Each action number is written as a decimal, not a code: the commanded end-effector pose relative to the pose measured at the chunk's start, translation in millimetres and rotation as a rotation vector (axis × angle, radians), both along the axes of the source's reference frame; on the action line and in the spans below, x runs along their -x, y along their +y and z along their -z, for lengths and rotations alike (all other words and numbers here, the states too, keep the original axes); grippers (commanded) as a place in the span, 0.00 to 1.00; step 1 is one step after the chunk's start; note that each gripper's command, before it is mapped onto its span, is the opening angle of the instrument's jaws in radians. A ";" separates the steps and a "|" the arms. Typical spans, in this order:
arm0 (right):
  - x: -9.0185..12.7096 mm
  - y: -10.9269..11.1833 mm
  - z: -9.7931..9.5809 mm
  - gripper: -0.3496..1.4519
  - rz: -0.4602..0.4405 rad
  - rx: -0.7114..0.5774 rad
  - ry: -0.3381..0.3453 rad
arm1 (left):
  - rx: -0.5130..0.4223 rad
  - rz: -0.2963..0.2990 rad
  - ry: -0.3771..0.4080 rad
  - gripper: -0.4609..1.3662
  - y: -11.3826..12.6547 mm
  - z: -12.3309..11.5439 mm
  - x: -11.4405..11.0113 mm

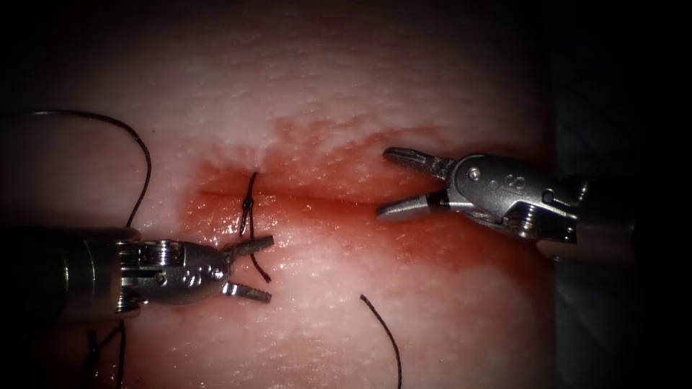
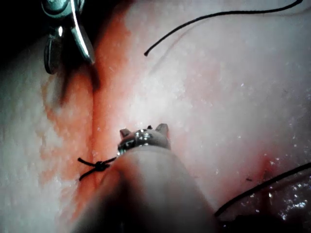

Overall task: Wound Closure
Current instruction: Grasp the remaining uncut suture with the left jaws, then cut the suture with the right jaws

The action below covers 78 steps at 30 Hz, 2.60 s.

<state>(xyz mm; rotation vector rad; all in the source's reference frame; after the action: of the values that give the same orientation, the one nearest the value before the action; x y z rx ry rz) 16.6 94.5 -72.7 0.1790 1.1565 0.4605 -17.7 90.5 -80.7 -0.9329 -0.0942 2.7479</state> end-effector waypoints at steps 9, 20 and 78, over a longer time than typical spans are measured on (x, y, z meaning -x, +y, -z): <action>0.0 -0.2 0.0 0.84 0.003 0.001 0.002 | -0.011 -0.015 0.038 0.11 -0.6 -0.6 0.1; 0.0 -0.9 -0.3 0.81 0.008 0.012 0.004 | 0.008 -0.031 0.083 0.06 0.8 0.8 -0.2; -1.4 -2.9 -3.2 0.79 0.139 0.166 0.239 | 0.080 -0.025 0.017 0.06 4.1 5.3 -2.5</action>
<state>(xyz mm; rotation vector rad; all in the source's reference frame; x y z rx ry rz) 18.1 91.6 -69.5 0.1706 1.4000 0.2224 -15.2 94.6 -86.0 -0.9334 0.0121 2.7998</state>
